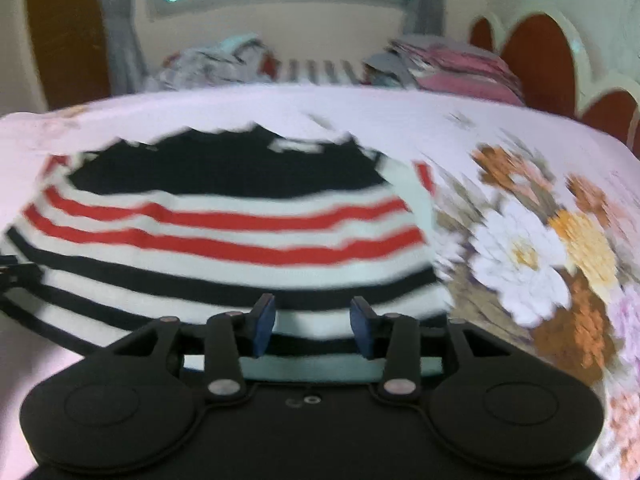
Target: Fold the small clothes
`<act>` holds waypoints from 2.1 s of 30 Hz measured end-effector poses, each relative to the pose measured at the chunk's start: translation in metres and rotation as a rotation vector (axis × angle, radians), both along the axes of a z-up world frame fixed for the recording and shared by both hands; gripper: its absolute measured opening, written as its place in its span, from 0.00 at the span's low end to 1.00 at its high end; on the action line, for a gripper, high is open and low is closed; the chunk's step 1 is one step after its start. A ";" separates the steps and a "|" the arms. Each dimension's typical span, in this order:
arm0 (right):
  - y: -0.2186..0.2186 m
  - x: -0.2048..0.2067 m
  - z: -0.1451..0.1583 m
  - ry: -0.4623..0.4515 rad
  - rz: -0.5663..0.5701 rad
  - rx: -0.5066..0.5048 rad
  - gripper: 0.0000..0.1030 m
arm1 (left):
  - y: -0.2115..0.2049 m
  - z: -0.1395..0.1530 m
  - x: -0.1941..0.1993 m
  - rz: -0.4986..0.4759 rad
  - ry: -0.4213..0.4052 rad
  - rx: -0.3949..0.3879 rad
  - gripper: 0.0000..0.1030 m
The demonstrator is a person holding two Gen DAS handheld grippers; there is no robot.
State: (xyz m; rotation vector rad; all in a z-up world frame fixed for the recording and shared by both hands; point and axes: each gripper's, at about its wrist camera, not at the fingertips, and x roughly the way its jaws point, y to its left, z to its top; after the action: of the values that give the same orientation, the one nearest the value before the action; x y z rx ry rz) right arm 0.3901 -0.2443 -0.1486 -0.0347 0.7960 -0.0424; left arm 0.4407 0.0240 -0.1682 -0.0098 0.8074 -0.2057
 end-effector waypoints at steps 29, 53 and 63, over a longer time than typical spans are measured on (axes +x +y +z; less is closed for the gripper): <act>0.073 0.050 -0.024 0.008 0.195 0.005 0.45 | 0.022 0.006 0.016 0.120 0.071 -0.064 0.74; 0.076 0.023 -0.020 0.021 0.092 0.018 0.52 | 0.067 -0.059 -0.016 0.366 0.187 -0.691 0.85; 0.075 0.044 -0.012 -0.035 0.088 -0.001 0.52 | 0.063 -0.082 0.015 0.460 0.063 -0.796 0.56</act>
State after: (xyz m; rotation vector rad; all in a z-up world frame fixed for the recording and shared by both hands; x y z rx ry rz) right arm 0.4343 -0.1690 -0.1605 -0.0697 0.7587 0.0396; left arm 0.4554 0.0868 -0.2497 -0.9457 0.7210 -0.0788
